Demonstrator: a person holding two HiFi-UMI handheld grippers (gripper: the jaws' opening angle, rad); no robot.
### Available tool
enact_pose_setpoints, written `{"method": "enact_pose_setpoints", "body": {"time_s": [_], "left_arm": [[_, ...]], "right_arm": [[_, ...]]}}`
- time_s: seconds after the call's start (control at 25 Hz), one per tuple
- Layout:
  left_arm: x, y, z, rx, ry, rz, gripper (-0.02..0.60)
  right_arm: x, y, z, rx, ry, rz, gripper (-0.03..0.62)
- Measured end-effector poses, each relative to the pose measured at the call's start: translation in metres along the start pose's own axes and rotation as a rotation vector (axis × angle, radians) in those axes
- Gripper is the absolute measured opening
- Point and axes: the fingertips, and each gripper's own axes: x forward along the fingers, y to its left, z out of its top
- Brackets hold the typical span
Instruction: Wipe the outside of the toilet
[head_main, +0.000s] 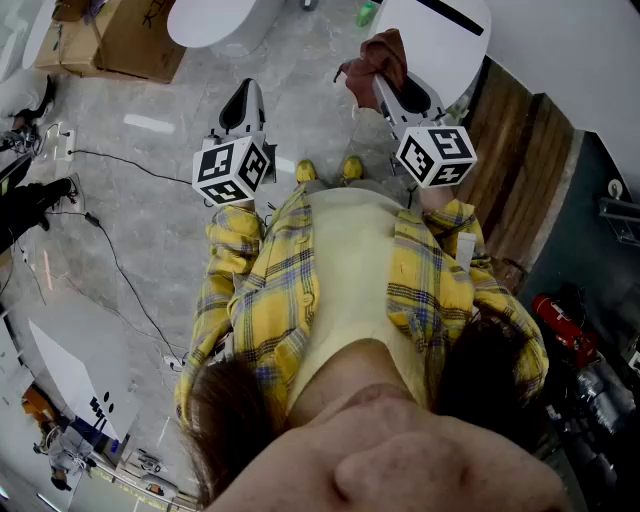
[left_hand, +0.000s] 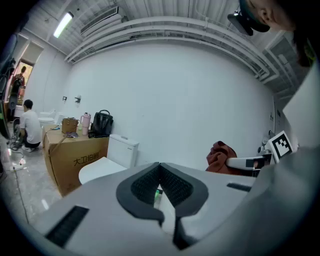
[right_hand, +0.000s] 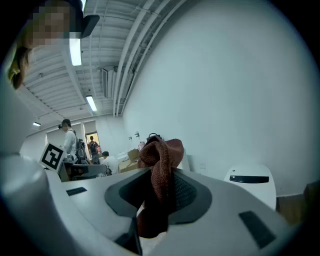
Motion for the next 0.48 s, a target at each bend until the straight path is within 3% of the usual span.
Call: {"method": "enact_pose_setpoints", "body": {"time_s": [0.48], "left_arm": [[-0.004, 0.038, 0.006, 0.005, 0.012, -0.01, 0.008]], "right_arm": [[0.029, 0.022, -0.002, 0.003, 0.012, -0.025, 0.121]]}}
